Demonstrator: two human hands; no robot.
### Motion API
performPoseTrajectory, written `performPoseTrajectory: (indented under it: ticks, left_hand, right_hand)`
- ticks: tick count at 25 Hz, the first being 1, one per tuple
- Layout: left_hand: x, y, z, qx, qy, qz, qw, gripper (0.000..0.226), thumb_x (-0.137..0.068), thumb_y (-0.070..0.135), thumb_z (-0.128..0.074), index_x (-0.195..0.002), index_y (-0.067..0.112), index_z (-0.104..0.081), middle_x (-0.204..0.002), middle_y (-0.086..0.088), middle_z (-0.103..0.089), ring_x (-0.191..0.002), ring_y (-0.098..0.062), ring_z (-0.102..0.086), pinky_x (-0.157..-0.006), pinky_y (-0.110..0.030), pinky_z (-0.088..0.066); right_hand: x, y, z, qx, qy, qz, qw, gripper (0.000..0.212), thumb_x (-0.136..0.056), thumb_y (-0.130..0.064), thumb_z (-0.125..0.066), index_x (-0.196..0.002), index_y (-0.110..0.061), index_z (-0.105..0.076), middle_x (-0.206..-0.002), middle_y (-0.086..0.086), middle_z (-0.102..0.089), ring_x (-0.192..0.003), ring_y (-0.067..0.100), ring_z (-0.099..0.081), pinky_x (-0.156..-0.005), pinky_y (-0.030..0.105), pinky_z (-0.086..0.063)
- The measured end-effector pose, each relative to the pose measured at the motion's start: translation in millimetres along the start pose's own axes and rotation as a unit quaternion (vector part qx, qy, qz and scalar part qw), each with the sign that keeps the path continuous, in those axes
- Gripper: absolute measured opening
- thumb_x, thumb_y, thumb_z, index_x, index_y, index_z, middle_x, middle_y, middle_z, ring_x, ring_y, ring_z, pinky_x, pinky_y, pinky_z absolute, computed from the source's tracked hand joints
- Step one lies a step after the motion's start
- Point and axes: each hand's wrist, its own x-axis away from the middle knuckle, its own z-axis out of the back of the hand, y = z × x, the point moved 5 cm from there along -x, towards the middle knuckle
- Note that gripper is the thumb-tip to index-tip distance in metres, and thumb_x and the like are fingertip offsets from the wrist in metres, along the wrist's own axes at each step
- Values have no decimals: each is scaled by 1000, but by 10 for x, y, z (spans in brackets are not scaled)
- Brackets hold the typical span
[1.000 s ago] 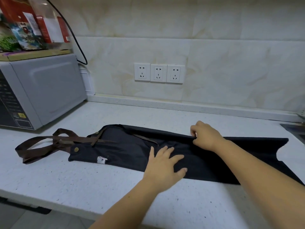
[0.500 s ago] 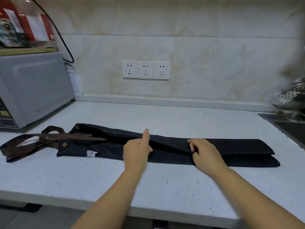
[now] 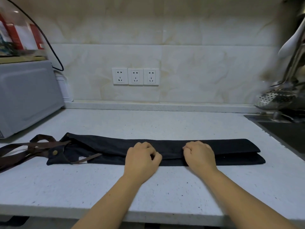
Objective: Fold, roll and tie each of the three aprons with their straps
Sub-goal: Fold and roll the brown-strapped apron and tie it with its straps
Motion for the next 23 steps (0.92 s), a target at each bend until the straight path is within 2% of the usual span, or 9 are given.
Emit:
performPoseTrajectory:
  ticks: [2,4,5,7,8,10,16,20,23]
  left_hand:
    - [-42,27,-6,-37,-11,11,999,26,-95,44,-46,-85,26,-63,-89,14,-57,-85,-9,-50,-69,-24,-38]
    - [-139,93,-31,-67,-31,18,997,19,-93,39,-48,-106,30,-59,-100,14,-57,-93,-10,-52,-68,-24,-37]
    - [-193,145,-73,-76,-34,7,997,28,-91,34,-49,-118,32,-56,-110,12,-57,-101,-12,-51,-74,-25,-38]
    - [-309,330,-219,-85,-72,-40,993,46,-91,28,-45,-137,32,-48,-138,7,-47,-129,-17,-40,-102,-32,-32]
    - [-347,436,-322,-80,-108,-57,989,48,-96,30,-41,-144,31,-41,-151,5,-36,-141,-17,-27,-115,-39,-20]
    - [-325,526,-503,-80,-169,-58,981,49,-103,39,-26,-152,33,-24,-161,6,-20,-149,-16,-9,-120,-51,-1]
    - [-312,433,-617,-111,-205,-16,972,50,-102,45,-17,-152,40,-18,-163,11,-11,-150,-13,-3,-113,-67,8]
    - [-330,423,-663,-108,-243,-6,964,51,-103,44,-11,-153,43,-6,-163,11,0,-150,-15,6,-109,-71,7]
    - [-330,426,-674,-104,-256,-5,961,51,-103,44,-10,-153,43,-4,-163,11,2,-150,-15,7,-110,-71,8]
  right_hand:
    - [1,-45,22,6,6,-8,1000,20,-92,-28,-45,-92,-20,-63,-83,-8,-62,-82,14,-54,-79,30,-42]
    - [-13,-55,-59,41,-35,3,999,29,-92,-37,-45,-119,-28,-53,-105,-7,-57,-99,14,-50,-86,31,-41]
    - [-25,-50,-116,57,-69,6,996,41,-92,-39,-44,-133,-30,-45,-119,-5,-52,-112,16,-45,-95,34,-38]
    - [-51,-16,-201,61,-128,-5,990,57,-93,-37,-39,-149,-32,-26,-146,0,-35,-137,23,-26,-114,45,-21]
    - [-58,5,-231,64,-160,-10,985,59,-95,-35,-34,-152,-32,-19,-156,0,-23,-145,25,-13,-118,51,-9]
    - [-50,16,-285,89,-211,-19,973,56,-98,-33,-23,-154,-32,-13,-162,-1,-7,-149,27,2,-117,57,4]
    - [-117,674,-135,128,-255,-190,939,65,-94,-65,-8,-153,-38,-3,-162,0,8,-147,35,15,-112,63,11]
    - [-87,1346,167,138,-247,-273,919,77,-91,-72,-10,-155,-30,1,-161,7,12,-148,28,15,-119,49,7]
    - [-68,1439,212,139,-234,-299,914,77,-93,-68,-12,-155,-24,1,-161,12,12,-148,27,14,-120,45,5]
